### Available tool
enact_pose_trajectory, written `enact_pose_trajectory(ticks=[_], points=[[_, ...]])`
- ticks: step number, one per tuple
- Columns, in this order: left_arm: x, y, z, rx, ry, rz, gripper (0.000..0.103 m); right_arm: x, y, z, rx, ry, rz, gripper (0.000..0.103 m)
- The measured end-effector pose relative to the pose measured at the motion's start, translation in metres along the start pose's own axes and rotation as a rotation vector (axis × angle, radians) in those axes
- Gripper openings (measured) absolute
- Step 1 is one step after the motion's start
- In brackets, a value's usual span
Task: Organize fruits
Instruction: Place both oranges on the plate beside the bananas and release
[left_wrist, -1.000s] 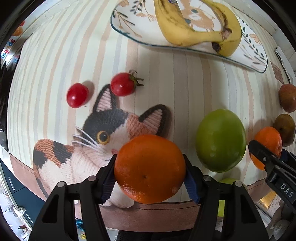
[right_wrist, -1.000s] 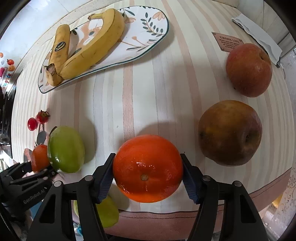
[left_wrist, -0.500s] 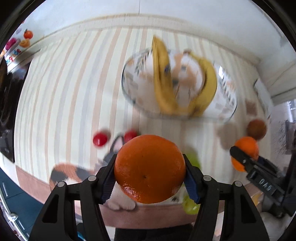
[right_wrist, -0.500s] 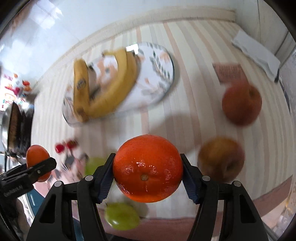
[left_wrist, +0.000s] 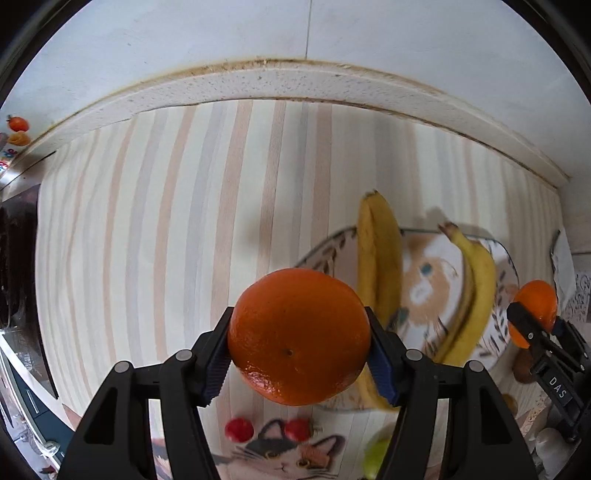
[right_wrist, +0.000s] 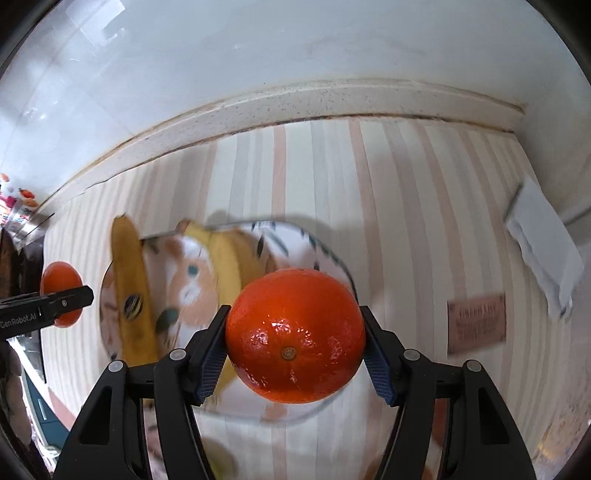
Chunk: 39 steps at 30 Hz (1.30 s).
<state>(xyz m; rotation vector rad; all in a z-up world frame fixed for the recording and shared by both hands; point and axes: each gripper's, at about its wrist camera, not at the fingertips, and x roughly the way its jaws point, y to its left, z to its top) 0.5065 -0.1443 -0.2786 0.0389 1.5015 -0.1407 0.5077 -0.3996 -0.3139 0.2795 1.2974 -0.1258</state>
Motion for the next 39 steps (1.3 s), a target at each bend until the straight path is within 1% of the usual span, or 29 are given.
enact_pose_trajectory(ticks=[5,7,9,14,17,21,23,25,26,27,28,30,32,34,39], points=[[0.020,-0.002,0.015,0.010,0.040,0.004,0.062,0.021,0.007,0.019,-0.039,0.055,-0.024,0.068],[0.028,-0.004,0.018,0.023,0.055,0.020,0.062,0.027,0.006,0.021,-0.036,0.058,-0.029,0.068],[0.033,-0.004,0.019,0.025,0.066,0.027,0.062,0.029,0.005,0.023,-0.030,0.064,-0.016,0.068],[0.043,-0.002,0.014,0.019,0.092,0.025,0.063,0.029,0.005,0.023,-0.034,0.050,-0.018,0.069],[0.052,-0.008,0.018,0.020,0.087,0.031,0.063,0.031,0.008,0.023,-0.055,0.050,-0.023,0.069],[0.052,-0.010,0.018,0.015,0.085,0.038,0.063,0.032,0.008,0.021,-0.051,0.041,-0.028,0.069],[0.052,-0.009,0.017,0.014,0.081,0.041,0.066,0.031,0.006,0.020,-0.038,0.043,-0.021,0.069],[0.048,-0.009,0.018,0.018,0.077,0.055,0.074,0.027,0.004,0.020,-0.028,0.042,-0.016,0.070],[0.043,-0.008,0.019,0.020,0.074,0.056,0.076,0.024,0.002,0.019,-0.023,0.038,-0.013,0.070],[0.041,-0.007,0.017,0.019,0.069,0.056,0.080,0.020,0.000,0.018,-0.016,0.036,-0.009,0.071],[0.038,-0.005,0.013,0.018,0.062,0.055,0.085,0.015,-0.001,0.017,-0.008,0.036,0.001,0.076],[0.032,-0.002,0.007,0.011,0.041,0.042,0.093,0.008,-0.001,0.013,0.000,0.036,0.030,0.082],[0.024,0.000,0.001,0.001,0.023,0.030,0.094,0.000,0.001,0.006,-0.003,0.047,0.045,0.086],[0.014,0.001,-0.006,-0.005,-0.009,0.029,0.094,-0.007,0.005,-0.003,-0.012,0.052,0.055,0.093],[-0.015,0.004,-0.029,-0.009,-0.075,0.023,0.095,-0.022,0.016,-0.029,-0.030,0.033,0.042,0.095]])
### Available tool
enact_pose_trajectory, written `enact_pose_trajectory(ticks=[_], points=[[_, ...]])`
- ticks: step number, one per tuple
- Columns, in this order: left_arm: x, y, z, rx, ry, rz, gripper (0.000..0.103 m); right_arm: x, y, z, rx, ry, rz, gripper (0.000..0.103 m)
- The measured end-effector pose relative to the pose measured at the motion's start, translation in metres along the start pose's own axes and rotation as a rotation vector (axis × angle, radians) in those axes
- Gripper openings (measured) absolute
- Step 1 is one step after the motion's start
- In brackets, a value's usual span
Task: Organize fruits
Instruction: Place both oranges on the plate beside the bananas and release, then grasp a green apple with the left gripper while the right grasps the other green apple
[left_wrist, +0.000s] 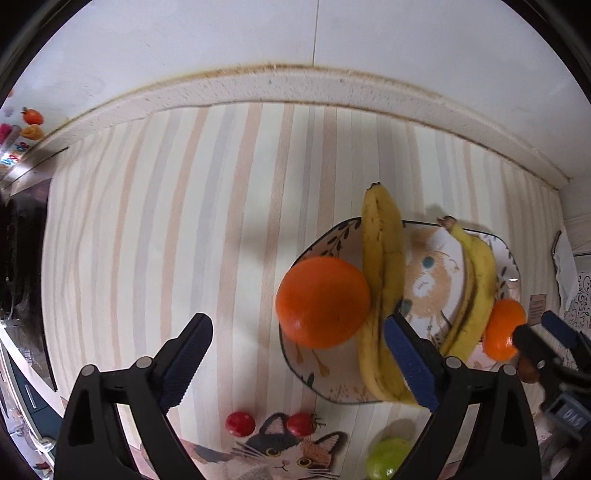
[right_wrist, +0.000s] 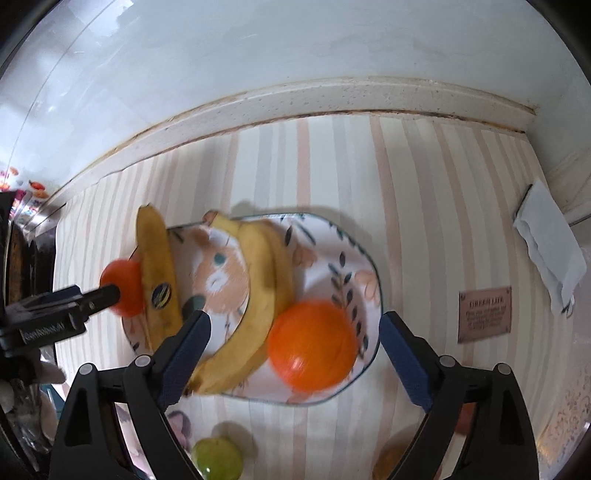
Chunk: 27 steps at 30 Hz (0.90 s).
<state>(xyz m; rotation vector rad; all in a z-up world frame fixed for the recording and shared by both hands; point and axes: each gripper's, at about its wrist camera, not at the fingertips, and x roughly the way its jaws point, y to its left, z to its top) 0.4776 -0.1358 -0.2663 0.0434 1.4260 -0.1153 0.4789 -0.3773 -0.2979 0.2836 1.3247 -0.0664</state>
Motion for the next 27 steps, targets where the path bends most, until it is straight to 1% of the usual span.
enact_pose_trajectory(ticks=[8,13,18,24,27], points=[[-0.041,-0.010,-0.048,0.014,-0.073,-0.018,0.095,-0.027,0.004,-0.040,-0.001,-0.032,-0.003,0.095],[-0.059,-0.014,-0.073,0.000,-0.120,-0.024,0.095,-0.054,0.005,-0.061,-0.011,-0.081,-0.026,0.095],[-0.088,-0.016,-0.094,0.015,-0.197,-0.022,0.095,-0.093,0.007,-0.080,-0.015,-0.153,-0.028,0.095],[-0.128,-0.016,-0.123,0.025,-0.322,0.016,0.095,-0.139,0.014,-0.106,-0.022,-0.251,-0.041,0.095],[-0.145,-0.016,-0.137,0.034,-0.365,0.020,0.095,-0.159,0.015,-0.118,-0.015,-0.293,-0.030,0.095]])
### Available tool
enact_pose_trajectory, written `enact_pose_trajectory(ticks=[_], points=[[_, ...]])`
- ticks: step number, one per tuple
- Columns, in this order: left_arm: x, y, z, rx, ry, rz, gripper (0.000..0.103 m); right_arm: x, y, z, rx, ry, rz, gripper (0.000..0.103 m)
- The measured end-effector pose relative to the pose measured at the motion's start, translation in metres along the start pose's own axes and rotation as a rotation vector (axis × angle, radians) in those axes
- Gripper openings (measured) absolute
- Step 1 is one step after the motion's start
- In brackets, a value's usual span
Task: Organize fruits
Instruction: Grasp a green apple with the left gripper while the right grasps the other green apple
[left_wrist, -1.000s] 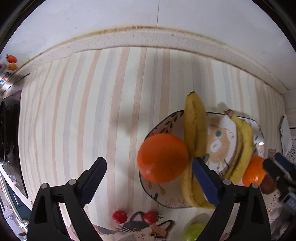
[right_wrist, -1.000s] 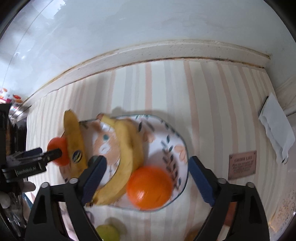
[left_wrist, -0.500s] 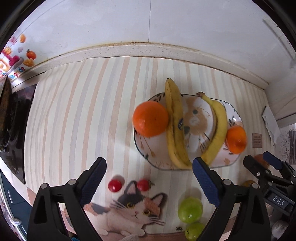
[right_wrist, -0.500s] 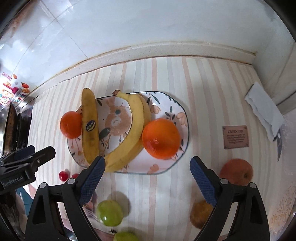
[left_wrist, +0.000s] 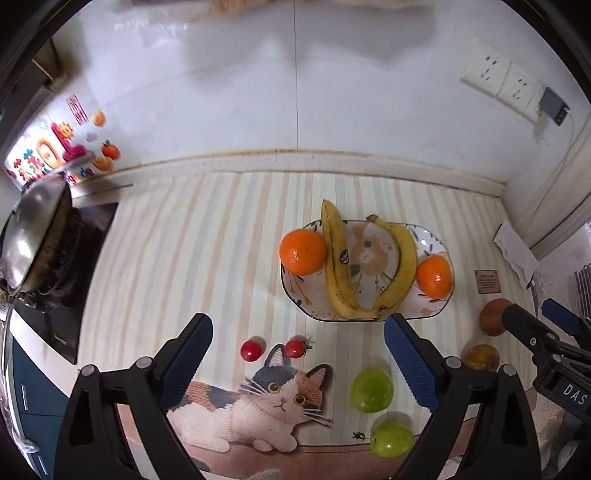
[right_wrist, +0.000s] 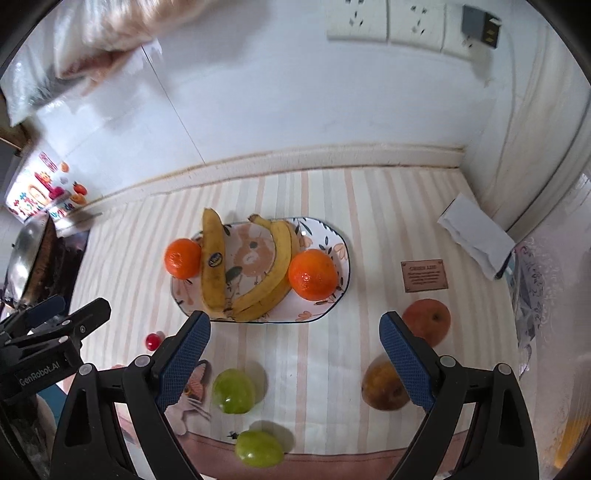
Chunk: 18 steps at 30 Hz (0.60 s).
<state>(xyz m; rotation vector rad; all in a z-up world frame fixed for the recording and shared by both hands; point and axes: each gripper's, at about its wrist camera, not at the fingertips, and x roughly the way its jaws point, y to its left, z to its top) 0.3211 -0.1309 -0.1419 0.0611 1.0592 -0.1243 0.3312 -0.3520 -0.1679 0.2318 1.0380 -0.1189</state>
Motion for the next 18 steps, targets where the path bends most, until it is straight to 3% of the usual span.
enact_pose_trajectory(ticks=[5,9,12,18], points=[[-0.025,-0.004,-0.012,0.024,-0.037,-0.007,0.095,-0.029,0.004,-0.013,0.021,-0.029,0.040,0.095],[-0.027,-0.009,-0.028,0.051,-0.025,0.010,0.095,-0.029,0.005,-0.031,0.042,0.022,0.096,0.095],[-0.009,-0.008,-0.044,0.064,0.047,0.021,0.095,-0.006,0.002,-0.055,0.058,0.117,0.130,0.095],[0.041,-0.003,-0.081,0.072,0.219,0.036,0.095,0.078,-0.009,-0.116,0.168,0.416,0.230,0.095]])
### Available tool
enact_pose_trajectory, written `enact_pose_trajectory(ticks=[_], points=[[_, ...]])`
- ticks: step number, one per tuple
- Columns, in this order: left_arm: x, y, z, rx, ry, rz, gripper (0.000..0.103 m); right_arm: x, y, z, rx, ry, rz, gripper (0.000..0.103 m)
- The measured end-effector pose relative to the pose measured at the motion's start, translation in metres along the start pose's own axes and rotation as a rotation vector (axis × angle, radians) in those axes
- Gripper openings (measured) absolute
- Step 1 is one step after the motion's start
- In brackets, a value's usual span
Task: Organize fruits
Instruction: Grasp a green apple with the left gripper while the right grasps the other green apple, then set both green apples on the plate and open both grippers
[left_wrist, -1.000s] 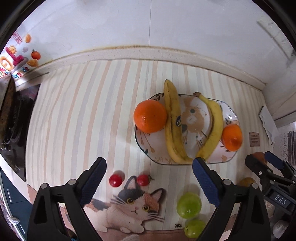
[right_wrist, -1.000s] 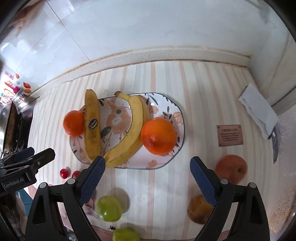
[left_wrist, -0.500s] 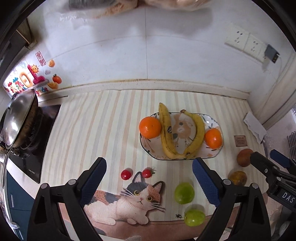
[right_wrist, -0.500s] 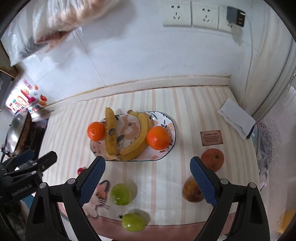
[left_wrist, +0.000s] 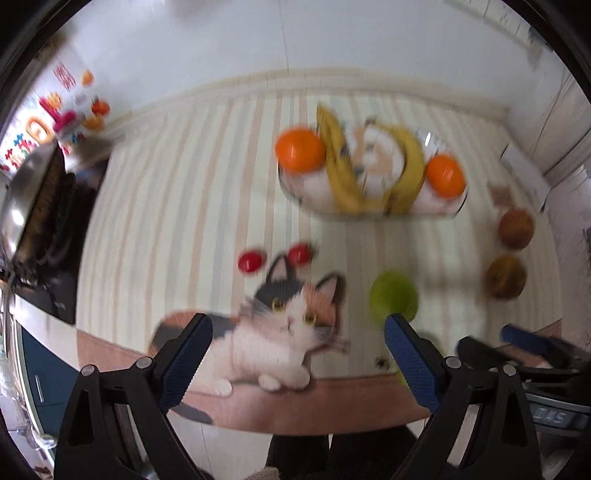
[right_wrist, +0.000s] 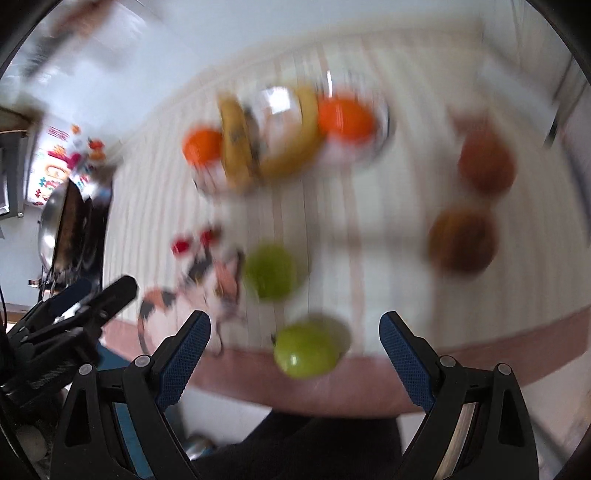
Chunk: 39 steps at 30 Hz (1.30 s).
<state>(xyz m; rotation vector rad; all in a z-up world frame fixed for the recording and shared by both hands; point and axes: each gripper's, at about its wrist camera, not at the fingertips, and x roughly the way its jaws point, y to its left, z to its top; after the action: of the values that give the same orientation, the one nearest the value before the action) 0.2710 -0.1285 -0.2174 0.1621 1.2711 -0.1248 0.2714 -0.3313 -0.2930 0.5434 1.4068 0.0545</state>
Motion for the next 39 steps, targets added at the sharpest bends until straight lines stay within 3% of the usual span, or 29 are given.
enact_pose_trajectory(ticks=[3,8,9,13,19,26,29,31,39], points=[[0.024,0.005,-0.011,-0.016,0.066,0.001,0.095,0.041,-0.013,-0.010,0.058,0.109,0.041,0.095],[0.044,0.009,-0.021,-0.023,0.116,0.020,0.095,0.081,-0.018,-0.022,0.077,0.163,0.025,0.093],[0.046,0.009,-0.021,-0.025,0.123,0.021,0.095,0.084,-0.016,-0.021,0.074,0.159,0.018,0.092],[0.053,0.009,-0.018,-0.035,0.145,0.016,0.095,0.087,0.002,-0.020,-0.037,0.082,-0.079,0.065],[0.057,-0.009,0.000,-0.029,0.171,-0.061,0.095,0.080,-0.007,-0.025,-0.091,0.045,-0.123,0.064],[0.090,-0.047,0.026,-0.011,0.274,-0.194,0.094,0.059,-0.053,-0.012,-0.013,-0.012,-0.159,0.064],[0.109,-0.064,0.031,-0.012,0.323,-0.245,0.080,0.058,-0.061,-0.008,0.002,-0.019,-0.128,0.064],[0.121,-0.074,0.031,-0.003,0.359,-0.258,0.056,0.059,-0.061,-0.010,-0.007,-0.021,-0.128,0.064],[0.119,-0.072,0.021,0.046,0.298,-0.164,0.053,0.058,-0.053,-0.003,-0.010,-0.028,-0.126,0.064]])
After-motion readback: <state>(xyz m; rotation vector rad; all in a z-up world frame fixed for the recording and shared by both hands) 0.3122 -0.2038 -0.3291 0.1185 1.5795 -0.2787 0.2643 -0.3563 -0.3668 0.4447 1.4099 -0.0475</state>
